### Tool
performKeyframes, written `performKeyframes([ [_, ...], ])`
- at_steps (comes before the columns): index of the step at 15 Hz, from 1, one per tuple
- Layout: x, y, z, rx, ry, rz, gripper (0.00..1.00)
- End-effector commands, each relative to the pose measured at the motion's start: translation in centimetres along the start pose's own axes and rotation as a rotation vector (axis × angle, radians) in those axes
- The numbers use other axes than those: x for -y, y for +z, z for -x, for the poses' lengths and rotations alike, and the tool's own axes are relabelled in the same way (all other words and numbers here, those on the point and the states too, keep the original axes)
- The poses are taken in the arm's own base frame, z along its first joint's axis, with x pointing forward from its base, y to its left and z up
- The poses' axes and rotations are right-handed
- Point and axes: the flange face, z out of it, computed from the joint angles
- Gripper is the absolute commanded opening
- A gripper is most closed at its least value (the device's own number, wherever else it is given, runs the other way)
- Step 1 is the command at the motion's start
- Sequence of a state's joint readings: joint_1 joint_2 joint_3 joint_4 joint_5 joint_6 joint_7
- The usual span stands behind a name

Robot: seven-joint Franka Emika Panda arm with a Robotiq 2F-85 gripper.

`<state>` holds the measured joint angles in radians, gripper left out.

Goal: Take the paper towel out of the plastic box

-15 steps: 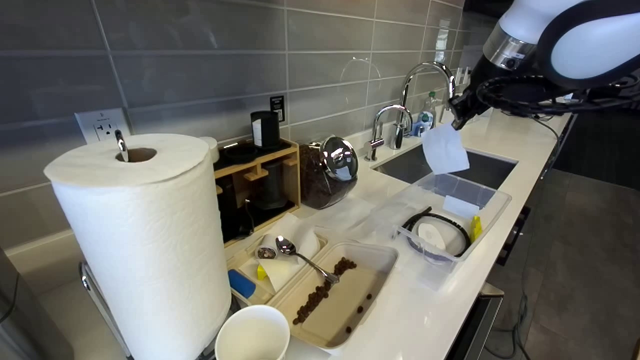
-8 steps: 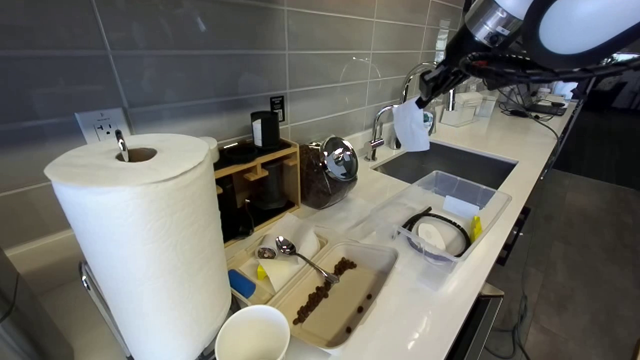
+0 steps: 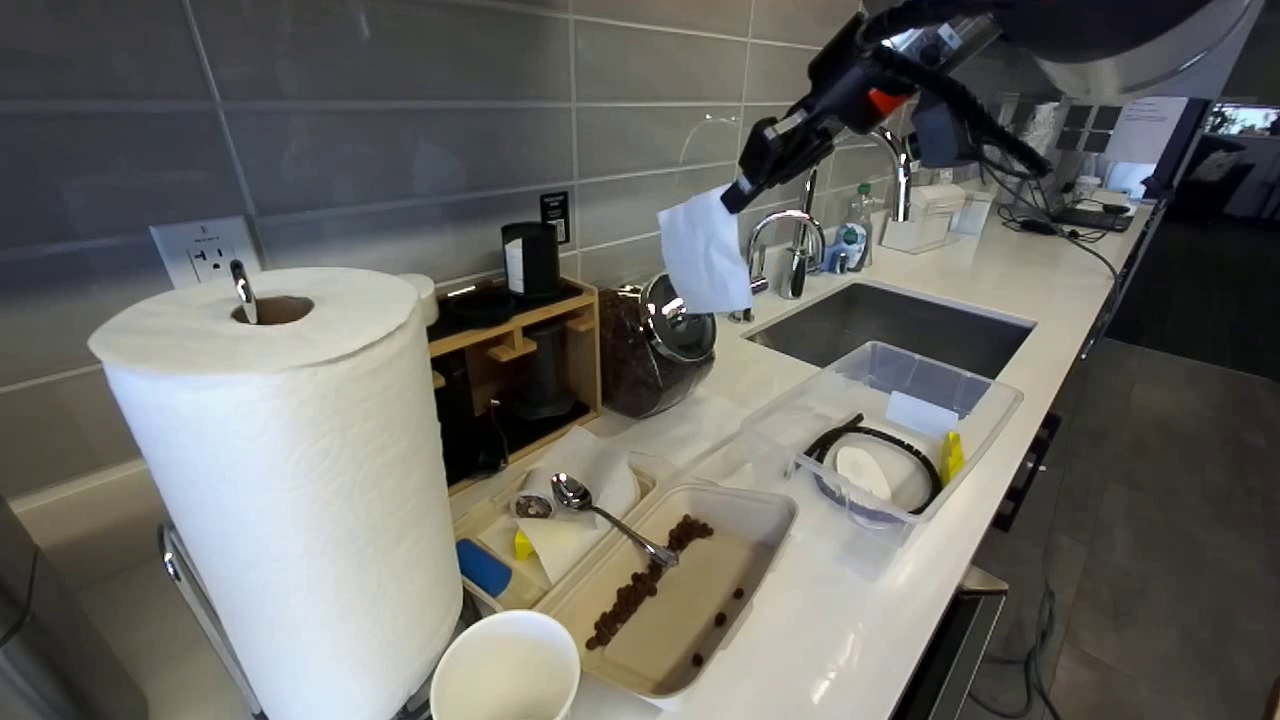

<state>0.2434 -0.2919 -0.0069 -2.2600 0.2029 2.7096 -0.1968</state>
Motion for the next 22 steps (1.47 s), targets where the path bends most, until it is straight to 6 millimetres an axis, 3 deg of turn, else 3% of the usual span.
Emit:
performKeyframes([
  [1,2.7,1.9,-2.3,0.038,-0.109,-0.145,0.0],
  [4,3.8,3.5,-3.6,0.063,-0.191,-0.196,0.0],
  [5,3.7,2.1,-2.4,0.045,-0.151,-0.159,0.01],
  [10,3.8,3.4,-3.4,0.052,-0.186,-0.17,0.01],
  [12,5.2,3.8,-3.6,0.038,-0.187,-0.22,0.0],
  [16,8.3,4.6,-2.6,0.055,-0.188,-0.336,0.0],
  [22,9.9,7.5,-0.8,0.109,-0.183,-0.477,0.0],
])
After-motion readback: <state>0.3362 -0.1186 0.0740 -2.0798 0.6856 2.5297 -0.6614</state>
